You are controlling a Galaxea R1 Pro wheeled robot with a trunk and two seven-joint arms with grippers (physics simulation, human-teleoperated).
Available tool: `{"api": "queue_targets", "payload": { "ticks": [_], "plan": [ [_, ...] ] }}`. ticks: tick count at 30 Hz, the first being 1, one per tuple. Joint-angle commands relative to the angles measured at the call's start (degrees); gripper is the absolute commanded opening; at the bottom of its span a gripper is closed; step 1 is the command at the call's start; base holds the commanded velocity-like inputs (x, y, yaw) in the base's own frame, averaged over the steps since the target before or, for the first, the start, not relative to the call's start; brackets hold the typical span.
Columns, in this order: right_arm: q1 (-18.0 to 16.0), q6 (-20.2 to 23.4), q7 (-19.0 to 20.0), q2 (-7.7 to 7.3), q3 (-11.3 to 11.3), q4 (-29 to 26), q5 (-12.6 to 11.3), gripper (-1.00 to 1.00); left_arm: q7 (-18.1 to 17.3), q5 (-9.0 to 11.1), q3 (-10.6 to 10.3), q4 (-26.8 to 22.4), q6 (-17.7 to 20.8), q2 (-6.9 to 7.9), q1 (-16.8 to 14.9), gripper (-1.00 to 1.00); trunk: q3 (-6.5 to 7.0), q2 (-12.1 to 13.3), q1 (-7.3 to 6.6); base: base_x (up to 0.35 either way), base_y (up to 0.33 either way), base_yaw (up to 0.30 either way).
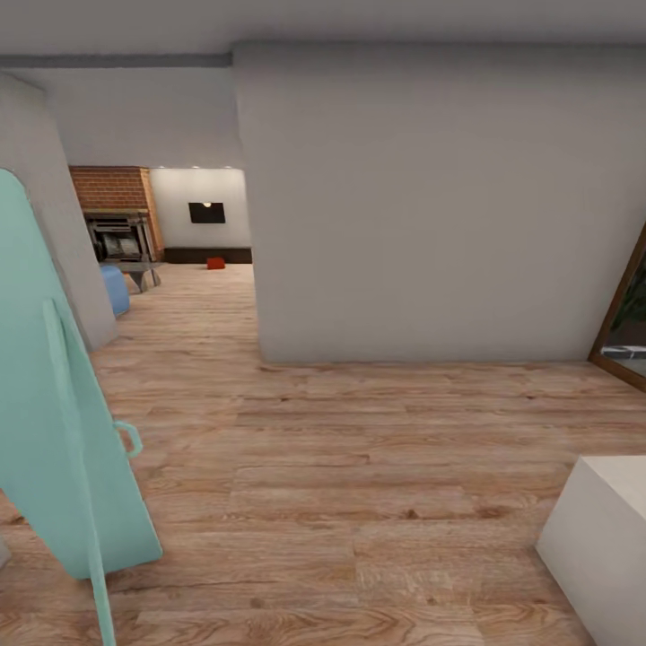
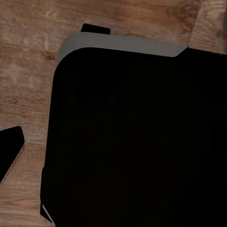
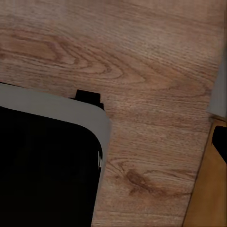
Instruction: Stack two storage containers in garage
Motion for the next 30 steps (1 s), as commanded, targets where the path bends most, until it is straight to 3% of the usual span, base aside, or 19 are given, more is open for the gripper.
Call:
{"api": "queue_targets", "payload": {
  "ticks": [1, 30],
  "plan": [
    [-0.08, -0.3, -0.22, 0.02, 0.4, 0.17, 0.06, 1.0, 0.0, 0.48, 0.04, -0.14, 0.35, 0.02, -0.01, 1.0, -0.06, -0.03, 0.03, 0.322, 0.0, 0.0],
    [-0.08, -0.05, 0.21, 0.93, -0.53, 0.17, -1.09, 1.0, 0.0, 0.42, 0.15, 0.01, 0.29, -0.05, 0.01, 1.0, -0.06, -0.03, 0.03, 0.322, 0.0, 0.0]
  ]
}}
